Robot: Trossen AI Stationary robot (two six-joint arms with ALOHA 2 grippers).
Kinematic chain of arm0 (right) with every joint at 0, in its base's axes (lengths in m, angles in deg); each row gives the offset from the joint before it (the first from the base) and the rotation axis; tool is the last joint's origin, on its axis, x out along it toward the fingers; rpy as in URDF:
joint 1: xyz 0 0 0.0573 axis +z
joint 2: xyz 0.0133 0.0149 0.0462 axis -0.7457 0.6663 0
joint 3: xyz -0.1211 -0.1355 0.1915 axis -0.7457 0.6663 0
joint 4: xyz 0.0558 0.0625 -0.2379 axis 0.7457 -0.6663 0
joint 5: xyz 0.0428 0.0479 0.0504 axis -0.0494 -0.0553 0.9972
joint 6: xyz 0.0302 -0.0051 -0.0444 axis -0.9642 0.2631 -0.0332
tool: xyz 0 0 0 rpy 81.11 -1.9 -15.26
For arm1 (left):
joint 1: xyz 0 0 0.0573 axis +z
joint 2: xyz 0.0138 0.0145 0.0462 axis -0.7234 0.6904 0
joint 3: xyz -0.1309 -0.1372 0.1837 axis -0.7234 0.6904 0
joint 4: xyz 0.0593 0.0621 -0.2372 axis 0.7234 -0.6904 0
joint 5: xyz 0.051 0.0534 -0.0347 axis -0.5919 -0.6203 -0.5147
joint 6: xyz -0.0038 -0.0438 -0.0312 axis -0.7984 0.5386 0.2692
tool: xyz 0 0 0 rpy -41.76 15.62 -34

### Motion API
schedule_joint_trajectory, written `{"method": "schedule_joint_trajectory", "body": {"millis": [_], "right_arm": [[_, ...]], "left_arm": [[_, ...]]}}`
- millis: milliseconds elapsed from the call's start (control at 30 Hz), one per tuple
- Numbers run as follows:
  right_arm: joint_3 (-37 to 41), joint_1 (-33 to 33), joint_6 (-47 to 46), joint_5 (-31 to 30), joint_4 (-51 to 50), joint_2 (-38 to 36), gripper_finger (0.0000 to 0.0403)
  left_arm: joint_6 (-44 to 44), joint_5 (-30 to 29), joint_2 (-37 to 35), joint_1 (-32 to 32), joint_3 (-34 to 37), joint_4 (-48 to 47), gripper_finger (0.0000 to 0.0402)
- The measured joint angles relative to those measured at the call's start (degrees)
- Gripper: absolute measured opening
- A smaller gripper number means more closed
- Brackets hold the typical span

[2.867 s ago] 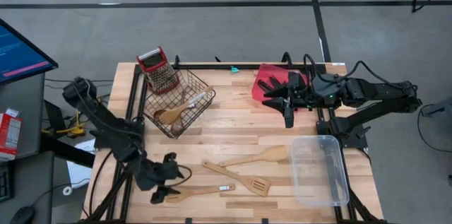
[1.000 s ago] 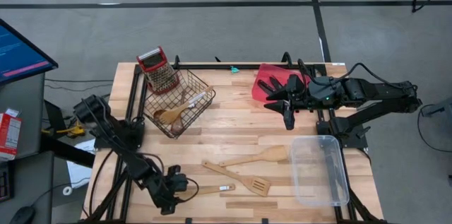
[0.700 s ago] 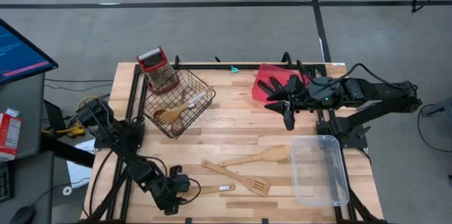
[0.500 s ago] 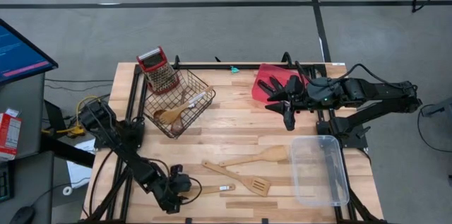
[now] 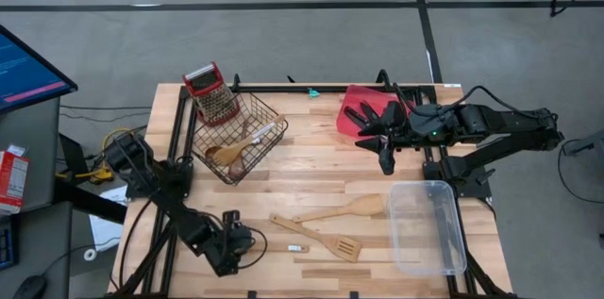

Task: Pick & Place Kitchen Items
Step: Put the brown serving spoon into the black wire basket

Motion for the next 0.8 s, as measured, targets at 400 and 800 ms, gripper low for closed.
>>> {"method": "schedule_joint_trajectory", "body": {"millis": [400,800], "right_arm": [[0.0,0.0,0.0,0.0,0.0,0.0,0.0161],[0.0,0.0,0.0,0.0,0.1,0.0,0.0161]], "left_arm": [[-1.6,-2.3,-3.3,3.2,0.7,-5.1,0.0148],[-3.0,-1.6,-2.9,3.3,0.6,-4.6,0.0064]]}}
